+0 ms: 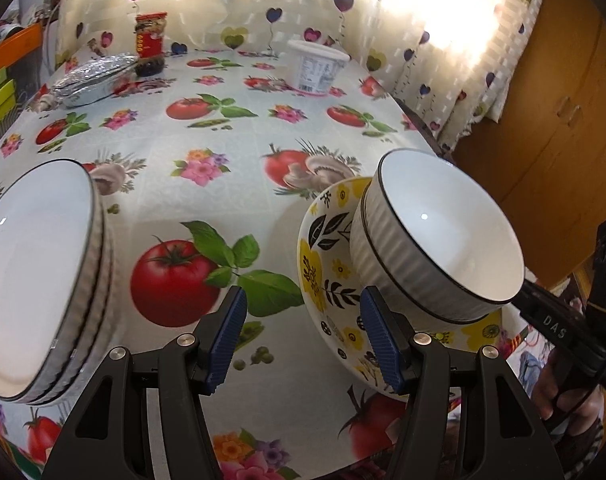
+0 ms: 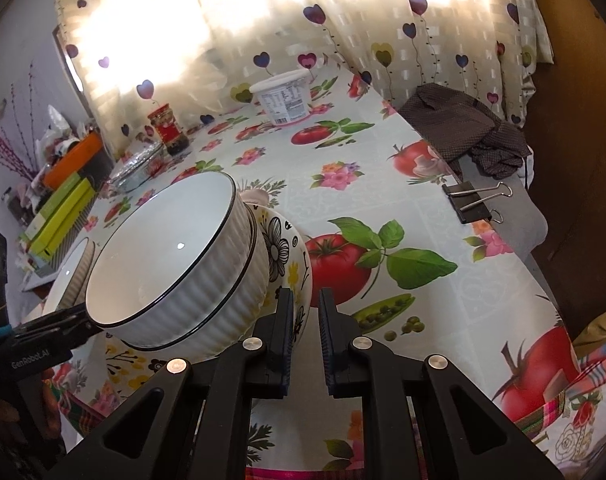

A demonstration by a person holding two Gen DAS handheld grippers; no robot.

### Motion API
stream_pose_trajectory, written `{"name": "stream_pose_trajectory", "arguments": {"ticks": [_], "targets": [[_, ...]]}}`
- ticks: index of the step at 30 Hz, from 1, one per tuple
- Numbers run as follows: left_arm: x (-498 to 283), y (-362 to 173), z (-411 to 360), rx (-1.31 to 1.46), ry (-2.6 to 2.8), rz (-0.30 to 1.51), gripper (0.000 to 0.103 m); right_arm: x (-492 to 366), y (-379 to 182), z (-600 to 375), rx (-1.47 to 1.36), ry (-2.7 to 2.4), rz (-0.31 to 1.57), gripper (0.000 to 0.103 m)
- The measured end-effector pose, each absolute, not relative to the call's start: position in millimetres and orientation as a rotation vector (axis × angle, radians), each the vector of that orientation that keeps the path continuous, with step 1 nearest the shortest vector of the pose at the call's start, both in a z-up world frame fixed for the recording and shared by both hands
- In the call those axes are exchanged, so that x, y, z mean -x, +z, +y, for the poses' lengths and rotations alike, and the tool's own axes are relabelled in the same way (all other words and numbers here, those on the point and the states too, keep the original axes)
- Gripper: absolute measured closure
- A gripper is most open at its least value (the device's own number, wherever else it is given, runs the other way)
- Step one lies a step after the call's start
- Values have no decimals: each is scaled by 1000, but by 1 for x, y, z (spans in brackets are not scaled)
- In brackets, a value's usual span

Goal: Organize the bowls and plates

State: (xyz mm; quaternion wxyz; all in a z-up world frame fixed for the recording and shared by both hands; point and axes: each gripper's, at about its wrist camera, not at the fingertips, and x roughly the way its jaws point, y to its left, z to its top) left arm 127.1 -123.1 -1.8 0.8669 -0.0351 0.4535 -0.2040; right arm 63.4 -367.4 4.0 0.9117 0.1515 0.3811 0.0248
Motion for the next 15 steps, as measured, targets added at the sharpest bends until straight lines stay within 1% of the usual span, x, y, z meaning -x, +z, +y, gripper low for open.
{"name": "stream_pose_trajectory", "arguments": {"ticks": [15], "targets": [[-136,-19,-135,13,-405,993,43,-62,2,-369,-283,34,791,89]]}}
